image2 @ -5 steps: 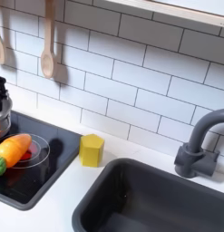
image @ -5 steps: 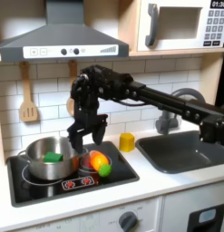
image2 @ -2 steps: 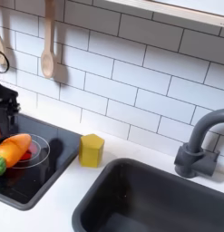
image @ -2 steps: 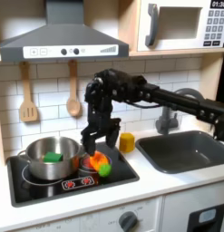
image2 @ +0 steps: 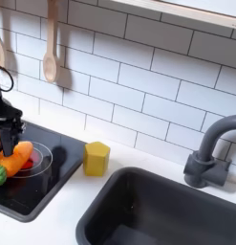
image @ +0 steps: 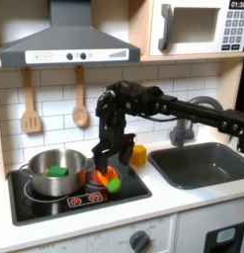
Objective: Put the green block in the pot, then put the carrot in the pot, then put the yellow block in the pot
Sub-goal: 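Put the carrot in the pot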
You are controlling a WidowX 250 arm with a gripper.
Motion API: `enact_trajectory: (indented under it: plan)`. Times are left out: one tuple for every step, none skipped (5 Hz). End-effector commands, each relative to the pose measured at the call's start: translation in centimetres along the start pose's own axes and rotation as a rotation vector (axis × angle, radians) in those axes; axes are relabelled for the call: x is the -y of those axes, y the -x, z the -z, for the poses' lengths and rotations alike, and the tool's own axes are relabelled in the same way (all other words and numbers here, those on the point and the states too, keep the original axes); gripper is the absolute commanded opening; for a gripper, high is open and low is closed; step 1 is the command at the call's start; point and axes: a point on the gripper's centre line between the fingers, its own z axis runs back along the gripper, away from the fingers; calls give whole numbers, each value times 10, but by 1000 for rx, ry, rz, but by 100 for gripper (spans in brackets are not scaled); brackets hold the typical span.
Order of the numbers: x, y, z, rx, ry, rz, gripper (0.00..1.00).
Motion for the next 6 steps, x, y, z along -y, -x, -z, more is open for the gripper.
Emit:
enact_trajectory:
  plan:
    - [1, 12, 11, -27, 5, 5, 100]
    - [3, 16, 23, -64, 6, 17, 100]
    - [5, 15, 18, -50, 9, 23, 100]
    - [9, 12, 16, -44, 9, 32, 85]
    - [7, 15, 20, -54, 15, 26, 92]
    - [5, 15, 19, -56, 6, 33, 95]
